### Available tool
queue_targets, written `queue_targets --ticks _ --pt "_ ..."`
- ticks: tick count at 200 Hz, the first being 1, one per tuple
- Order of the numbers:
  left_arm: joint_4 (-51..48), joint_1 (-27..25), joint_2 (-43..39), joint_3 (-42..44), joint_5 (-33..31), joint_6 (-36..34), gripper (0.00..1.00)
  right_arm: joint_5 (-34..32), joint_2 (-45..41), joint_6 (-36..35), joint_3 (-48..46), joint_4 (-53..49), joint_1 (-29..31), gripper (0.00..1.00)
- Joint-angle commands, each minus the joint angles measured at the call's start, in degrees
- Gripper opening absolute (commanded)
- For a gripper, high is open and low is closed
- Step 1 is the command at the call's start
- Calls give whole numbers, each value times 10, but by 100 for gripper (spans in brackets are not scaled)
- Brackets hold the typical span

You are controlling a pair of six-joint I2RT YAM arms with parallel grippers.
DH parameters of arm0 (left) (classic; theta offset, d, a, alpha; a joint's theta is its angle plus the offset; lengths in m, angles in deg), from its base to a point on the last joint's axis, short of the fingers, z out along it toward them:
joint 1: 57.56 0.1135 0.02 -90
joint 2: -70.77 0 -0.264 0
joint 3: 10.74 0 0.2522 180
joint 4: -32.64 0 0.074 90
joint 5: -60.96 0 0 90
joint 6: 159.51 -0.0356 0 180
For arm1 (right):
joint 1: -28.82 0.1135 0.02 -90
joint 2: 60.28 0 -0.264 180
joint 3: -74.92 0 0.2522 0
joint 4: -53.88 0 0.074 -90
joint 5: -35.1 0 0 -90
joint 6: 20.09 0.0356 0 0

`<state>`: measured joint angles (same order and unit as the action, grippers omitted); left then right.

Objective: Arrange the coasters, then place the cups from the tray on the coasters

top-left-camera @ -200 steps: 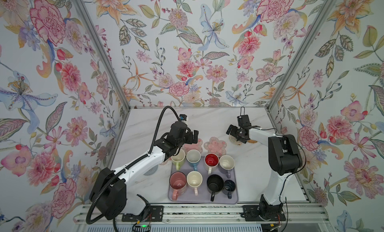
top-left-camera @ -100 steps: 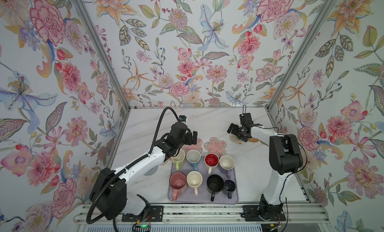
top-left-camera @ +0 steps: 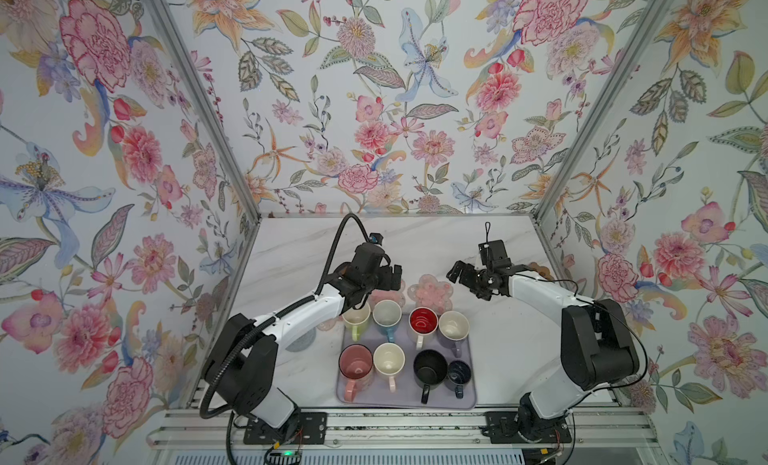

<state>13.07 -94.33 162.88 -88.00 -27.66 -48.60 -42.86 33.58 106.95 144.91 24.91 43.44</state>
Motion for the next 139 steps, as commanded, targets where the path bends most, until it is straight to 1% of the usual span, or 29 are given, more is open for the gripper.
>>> queue_targets --ticks 1,71,109,139 --pt "-8 -1 41 -28 36 5 96 19 -12 33 -30 24 3 99" --pt "-3 -2 127 -78 134 11 93 27 4 69 -61 73 16 99" --pt "0 0 151 -88 145 17 93 28 18 85 -60 92 21 99" --pt "26 8 152 -74 157 33 93 30 32 102 -57 104 27 99"
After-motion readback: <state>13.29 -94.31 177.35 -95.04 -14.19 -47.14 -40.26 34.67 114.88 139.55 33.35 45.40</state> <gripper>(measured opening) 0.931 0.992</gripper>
